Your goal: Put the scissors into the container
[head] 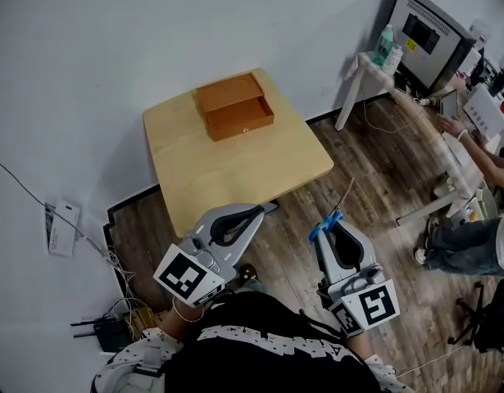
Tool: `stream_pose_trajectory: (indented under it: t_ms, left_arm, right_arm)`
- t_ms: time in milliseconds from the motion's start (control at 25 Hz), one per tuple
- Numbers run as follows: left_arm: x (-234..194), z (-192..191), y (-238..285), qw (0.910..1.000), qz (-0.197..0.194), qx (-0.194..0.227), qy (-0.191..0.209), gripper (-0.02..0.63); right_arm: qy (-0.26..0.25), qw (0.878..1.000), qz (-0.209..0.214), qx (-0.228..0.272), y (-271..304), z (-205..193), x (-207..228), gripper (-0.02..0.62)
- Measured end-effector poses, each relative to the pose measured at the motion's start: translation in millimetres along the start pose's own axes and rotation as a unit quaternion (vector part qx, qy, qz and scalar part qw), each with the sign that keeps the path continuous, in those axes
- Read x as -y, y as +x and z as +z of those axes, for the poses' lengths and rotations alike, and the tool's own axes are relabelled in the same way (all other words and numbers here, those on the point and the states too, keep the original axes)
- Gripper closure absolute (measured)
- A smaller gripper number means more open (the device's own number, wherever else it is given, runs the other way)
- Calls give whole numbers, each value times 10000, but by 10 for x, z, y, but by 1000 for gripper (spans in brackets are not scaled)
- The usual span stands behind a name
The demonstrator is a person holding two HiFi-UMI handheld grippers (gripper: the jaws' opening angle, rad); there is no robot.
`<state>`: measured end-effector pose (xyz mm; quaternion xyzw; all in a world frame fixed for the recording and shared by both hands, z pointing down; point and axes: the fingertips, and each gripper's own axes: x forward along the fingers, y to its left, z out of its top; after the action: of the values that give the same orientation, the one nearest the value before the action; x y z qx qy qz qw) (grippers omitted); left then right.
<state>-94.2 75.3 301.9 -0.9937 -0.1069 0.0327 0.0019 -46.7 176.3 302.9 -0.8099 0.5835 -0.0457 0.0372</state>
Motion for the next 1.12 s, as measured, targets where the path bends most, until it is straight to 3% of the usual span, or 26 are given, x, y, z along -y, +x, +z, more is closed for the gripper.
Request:
stream_pose_trajectory:
  t_ms: [600, 1120]
  left_arm:
    - [-809, 23, 91, 9996, 248, 121, 21, 604]
    - [-1169, -84, 152, 9985, 528, 57, -108, 604]
  right_arm:
    - [-122, 9995, 283, -62, 869, 87, 60, 497]
    - [-166, 9988, 424, -160, 1262, 91, 219, 497]
